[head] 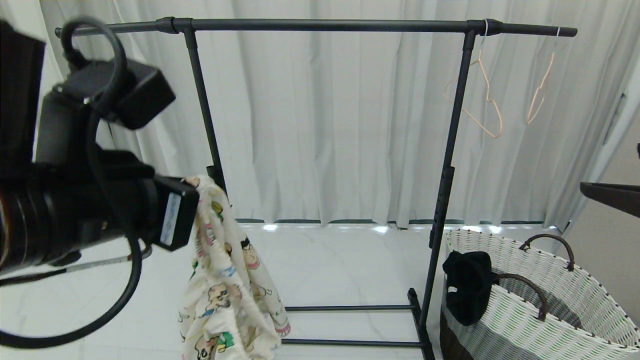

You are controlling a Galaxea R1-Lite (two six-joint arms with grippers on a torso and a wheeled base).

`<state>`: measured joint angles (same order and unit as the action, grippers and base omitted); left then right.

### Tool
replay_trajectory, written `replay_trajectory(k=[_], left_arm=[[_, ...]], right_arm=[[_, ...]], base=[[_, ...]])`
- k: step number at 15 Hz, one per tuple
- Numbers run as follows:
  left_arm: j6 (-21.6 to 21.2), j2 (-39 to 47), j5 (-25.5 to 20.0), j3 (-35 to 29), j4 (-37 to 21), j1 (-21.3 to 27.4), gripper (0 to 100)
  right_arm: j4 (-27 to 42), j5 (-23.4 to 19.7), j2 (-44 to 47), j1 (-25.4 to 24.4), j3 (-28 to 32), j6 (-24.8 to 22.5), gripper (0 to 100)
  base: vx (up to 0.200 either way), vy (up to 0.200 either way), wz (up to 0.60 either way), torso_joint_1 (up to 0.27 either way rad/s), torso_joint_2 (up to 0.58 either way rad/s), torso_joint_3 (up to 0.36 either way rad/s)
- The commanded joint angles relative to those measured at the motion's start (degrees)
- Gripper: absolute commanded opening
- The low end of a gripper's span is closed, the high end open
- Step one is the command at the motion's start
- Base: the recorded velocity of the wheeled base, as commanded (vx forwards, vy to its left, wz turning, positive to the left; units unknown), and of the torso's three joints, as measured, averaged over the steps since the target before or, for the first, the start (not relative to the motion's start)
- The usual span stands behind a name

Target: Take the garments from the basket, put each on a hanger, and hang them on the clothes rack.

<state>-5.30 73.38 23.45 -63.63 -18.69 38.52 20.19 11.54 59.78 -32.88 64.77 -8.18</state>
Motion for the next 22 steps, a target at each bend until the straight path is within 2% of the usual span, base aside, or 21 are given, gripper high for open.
replay_trajectory(k=[1, 3, 5, 6, 9, 12, 19, 22], left_arm=[[-6.4, -12.1, -3.4, 12.9, 0.1, -11.4, 0], [-7.8, -14.9, -8.5, 14.3, 0.1, -16.6, 0], [-7.7, -14.8, -8.4, 14.2, 0.1, -18.3, 0], [-7.5, -14.9, -8.2, 14.3, 0.1, -19.2, 0], [-7.4, -16.9, -7.9, 15.9, 0.1, -21.8, 0], [-7.4, -18.8, -7.9, 17.5, 0.1, -22.3, 0], [-7.4, -20.4, -7.5, 19.6, 0.1, -22.3, 0], [-7.4, -20.5, -6.7, 19.7, 0.8, -22.6, 0]], right_arm=[[0.7, 3.0, -0.8, 17.2, -2.3, -1.4, 100], [0.4, 3.1, -0.9, 26.1, -5.5, -5.4, 100], [-2.9, 3.1, -1.5, 30.9, -8.5, -11.2, 100], [-5.3, 3.1, -2.1, 31.6, -9.7, -13.1, 100], [-10.8, 3.1, -5.6, 31.8, -16.3, -15.1, 100], [-11.2, 3.1, -8.8, 31.8, -20.0, -17.2, 100], [-12.2, 2.6, -8.8, 31.8, -22.0, -17.7, 100], [-12.1, 2.3, -7.8, 31.8, -22.1, -17.2, 100]], base=[[0.0, 0.0, 0.0, 0.0, 0.0, 0.0], [0.0, 0.0, 0.0, 0.0, 0.0, 0.0], [0.0, 0.0, 0.0, 0.0, 0.0, 0.0], [0.0, 0.0, 0.0, 0.0, 0.0, 0.0], [0.0, 0.0, 0.0, 0.0, 0.0, 0.0], [0.0, 0.0, 0.0, 0.0, 0.0, 0.0], [0.0, 0.0, 0.0, 0.0, 0.0, 0.0], [0.0, 0.0, 0.0, 0.059, -0.22, -0.207]])
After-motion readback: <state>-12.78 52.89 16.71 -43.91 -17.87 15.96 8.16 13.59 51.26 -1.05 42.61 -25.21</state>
